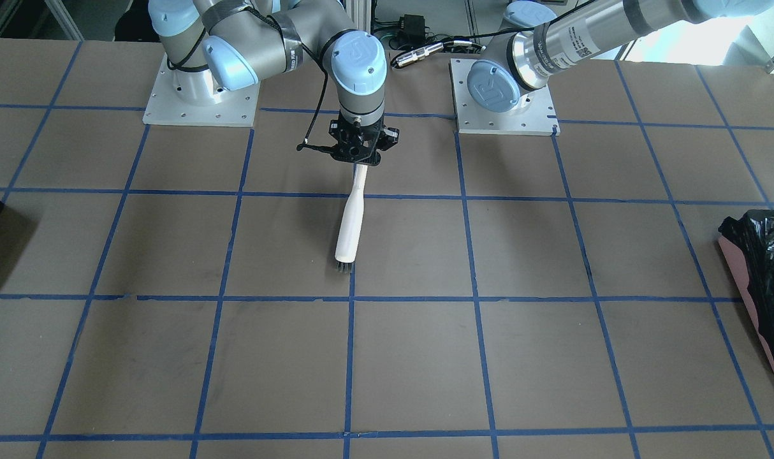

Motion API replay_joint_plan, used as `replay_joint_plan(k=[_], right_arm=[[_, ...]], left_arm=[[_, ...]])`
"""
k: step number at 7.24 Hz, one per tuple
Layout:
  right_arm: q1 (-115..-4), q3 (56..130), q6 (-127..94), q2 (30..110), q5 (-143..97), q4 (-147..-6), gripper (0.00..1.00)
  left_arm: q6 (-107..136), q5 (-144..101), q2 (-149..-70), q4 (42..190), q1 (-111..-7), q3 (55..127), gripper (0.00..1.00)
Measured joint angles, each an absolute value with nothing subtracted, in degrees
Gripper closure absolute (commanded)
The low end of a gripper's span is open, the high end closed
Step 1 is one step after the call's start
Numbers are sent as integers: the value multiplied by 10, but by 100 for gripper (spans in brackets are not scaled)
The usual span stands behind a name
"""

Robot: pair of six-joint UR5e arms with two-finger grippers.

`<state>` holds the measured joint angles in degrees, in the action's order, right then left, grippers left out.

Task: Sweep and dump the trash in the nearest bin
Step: 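Tip the dustpan over the bin with the left gripper to dump the trash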

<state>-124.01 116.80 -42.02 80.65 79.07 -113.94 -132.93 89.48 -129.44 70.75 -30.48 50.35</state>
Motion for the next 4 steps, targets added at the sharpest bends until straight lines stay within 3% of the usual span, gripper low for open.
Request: replay_joint_plan(k=[2,3,4], right_arm=[[-1240,1170,-421,805,791,-1140,98],[-1240,1170,-422,804,791,-1140,74],[-1240,1171,-423,804,792,-1140,38]], left_arm=[[-1369,903,-1312,671,-303,463,100],[-1379,910,-1320,661,-303,442,100],[-1385,918,-1325,643,-303,433,100]])
